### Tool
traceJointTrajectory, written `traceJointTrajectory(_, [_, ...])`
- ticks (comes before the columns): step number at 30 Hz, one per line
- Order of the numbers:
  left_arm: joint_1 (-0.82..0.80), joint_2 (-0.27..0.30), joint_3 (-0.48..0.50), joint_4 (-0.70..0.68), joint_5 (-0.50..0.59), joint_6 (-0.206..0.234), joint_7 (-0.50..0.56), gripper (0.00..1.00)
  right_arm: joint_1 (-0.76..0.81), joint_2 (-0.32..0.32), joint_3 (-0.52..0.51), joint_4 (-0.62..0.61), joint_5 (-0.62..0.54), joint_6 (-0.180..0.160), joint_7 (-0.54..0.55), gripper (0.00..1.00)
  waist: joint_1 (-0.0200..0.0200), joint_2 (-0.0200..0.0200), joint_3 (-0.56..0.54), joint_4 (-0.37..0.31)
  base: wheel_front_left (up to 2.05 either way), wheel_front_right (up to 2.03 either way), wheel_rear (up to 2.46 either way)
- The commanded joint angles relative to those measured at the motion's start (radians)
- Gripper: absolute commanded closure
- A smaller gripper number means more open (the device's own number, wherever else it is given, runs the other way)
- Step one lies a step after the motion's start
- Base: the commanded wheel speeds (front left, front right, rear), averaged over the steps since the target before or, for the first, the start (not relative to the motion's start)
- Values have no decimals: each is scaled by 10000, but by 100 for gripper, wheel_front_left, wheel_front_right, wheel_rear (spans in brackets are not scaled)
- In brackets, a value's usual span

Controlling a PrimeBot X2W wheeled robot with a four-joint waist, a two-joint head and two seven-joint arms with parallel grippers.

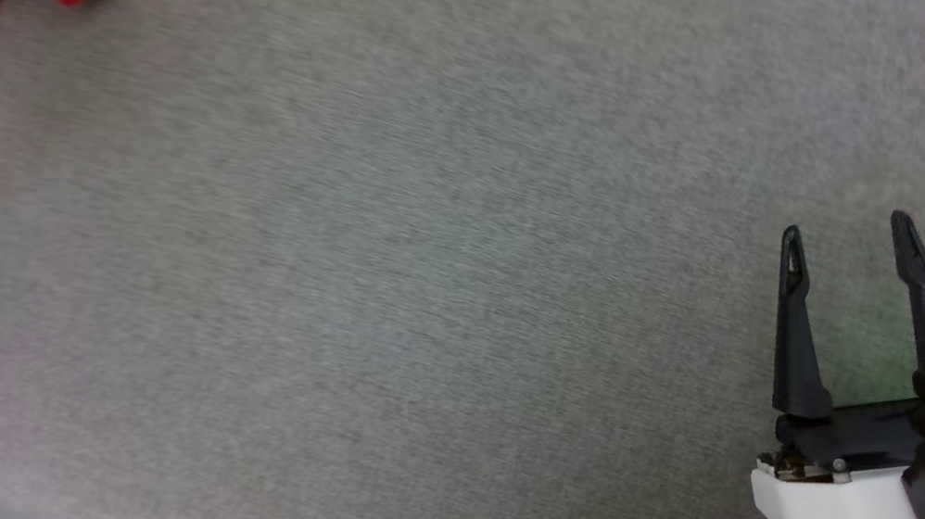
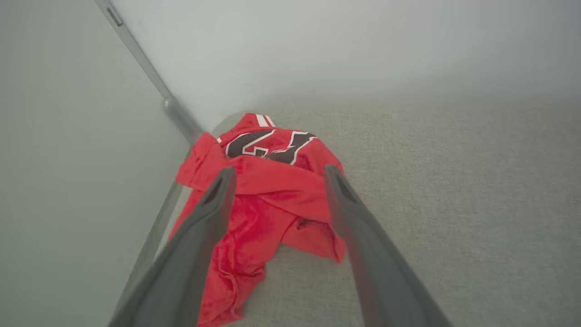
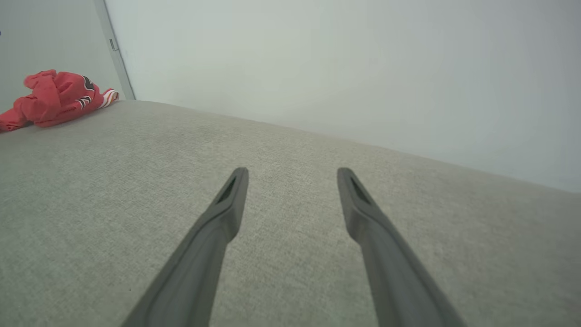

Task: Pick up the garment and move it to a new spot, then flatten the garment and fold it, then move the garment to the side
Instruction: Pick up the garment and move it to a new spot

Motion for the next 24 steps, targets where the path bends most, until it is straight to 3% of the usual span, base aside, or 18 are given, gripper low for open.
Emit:
traceJointTrajectory(1, [-98,104,-72,50,-117,2,210,0,-189,-11,-11,-52,-29,-3,-19,0,-3,0,516,-472,0,0,0])
traceJointTrajectory(5, [-844,1140,-626,440,-1582,2,2261,0,-251,62,92,-23,9,-3,-19,0,-3,0,911,-883,0,0,0])
traceJointTrajectory(9, [-1356,1670,-965,898,-2406,1,3570,0,-400,131,174,-23,17,-5,-18,0,-3,0,1299,-1184,0,0,0])
traceJointTrajectory(18, [-1801,1689,-1652,2288,-2985,0,4818,0,-504,158,208,196,-119,-11,42,0,-3,0,1726,-1562,0,0,0])
traceJointTrajectory(19, [-1747,1662,-1762,2425,-3014,0,4904,22,-503,160,189,218,-124,-11,42,0,-3,0,1728,-1571,0,0,0])
traceJointTrajectory(20, [-1686,1605,-1879,2486,-3053,0,4976,65,-504,165,168,240,-119,-11,42,0,-3,0,1719,-1570,0,0,0])
traceJointTrajectory(21, [-1631,1554,-1975,2511,-3124,0,5003,100,-496,172,140,264,-129,-11,42,0,-3,0,1698,-1555,0,0,0])
traceJointTrajectory(24, [-1491,1494,-2116,2452,-3330,-1,4769,100,-435,192,157,363,-211,-11,41,0,-3,0,1529,-1452,0,0,0])
